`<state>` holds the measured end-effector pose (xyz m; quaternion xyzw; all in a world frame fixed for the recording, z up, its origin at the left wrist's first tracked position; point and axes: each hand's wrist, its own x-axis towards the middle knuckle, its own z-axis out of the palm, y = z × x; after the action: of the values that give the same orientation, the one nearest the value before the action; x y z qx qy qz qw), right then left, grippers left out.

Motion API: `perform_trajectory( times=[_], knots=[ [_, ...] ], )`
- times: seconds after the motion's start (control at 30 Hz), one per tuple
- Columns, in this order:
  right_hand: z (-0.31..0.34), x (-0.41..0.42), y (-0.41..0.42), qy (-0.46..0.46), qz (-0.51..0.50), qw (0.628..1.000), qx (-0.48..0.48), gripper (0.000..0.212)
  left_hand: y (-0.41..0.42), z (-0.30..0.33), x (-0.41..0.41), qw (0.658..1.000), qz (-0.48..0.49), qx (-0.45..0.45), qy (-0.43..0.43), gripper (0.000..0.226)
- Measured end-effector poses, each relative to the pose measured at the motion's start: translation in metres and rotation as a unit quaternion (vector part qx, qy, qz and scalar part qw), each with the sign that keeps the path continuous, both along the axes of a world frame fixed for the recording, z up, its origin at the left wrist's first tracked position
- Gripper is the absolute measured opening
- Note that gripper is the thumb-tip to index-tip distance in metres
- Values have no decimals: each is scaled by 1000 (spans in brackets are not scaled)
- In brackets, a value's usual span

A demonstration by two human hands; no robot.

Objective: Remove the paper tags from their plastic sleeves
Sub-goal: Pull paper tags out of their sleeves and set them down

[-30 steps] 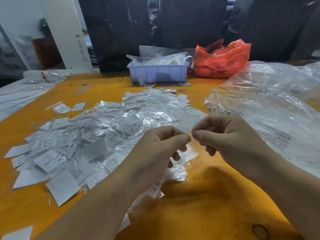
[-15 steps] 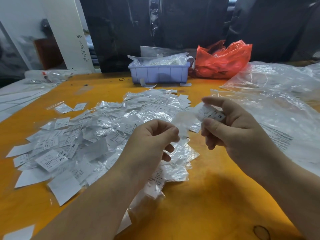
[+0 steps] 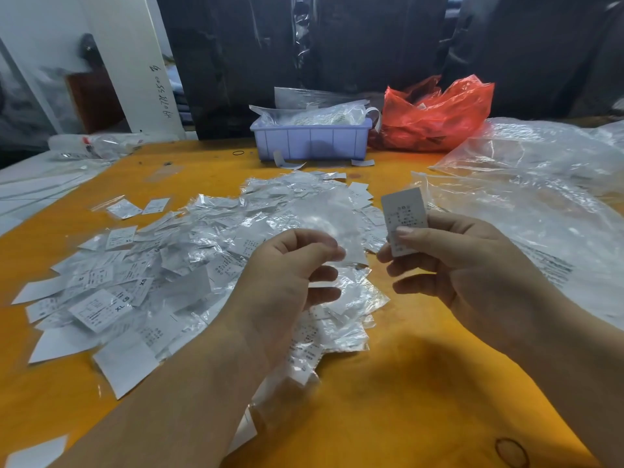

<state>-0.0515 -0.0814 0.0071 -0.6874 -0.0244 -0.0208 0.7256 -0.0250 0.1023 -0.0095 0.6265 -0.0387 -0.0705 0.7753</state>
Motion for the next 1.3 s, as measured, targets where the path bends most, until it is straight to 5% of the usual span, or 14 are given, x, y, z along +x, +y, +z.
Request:
perform_trajectory(
  times=[0.47,0.73,1.17,1.3],
  knots=[
    [-2,-2,3,15,45,999,-19,40,0,3,-2,1000,5,-8,-4,3],
    [-2,-7,10,13,99,995,14,21,-2,2,-3,1000,3,-23,-6,25],
    [-4,-6,13,53,77,996,-7,23,-6,1,-4,998,-45,-30,14,5],
    [-3,-7,12,53,88,994,-23,14,-4,3,-4,997,-41,-55,20,19]
  ],
)
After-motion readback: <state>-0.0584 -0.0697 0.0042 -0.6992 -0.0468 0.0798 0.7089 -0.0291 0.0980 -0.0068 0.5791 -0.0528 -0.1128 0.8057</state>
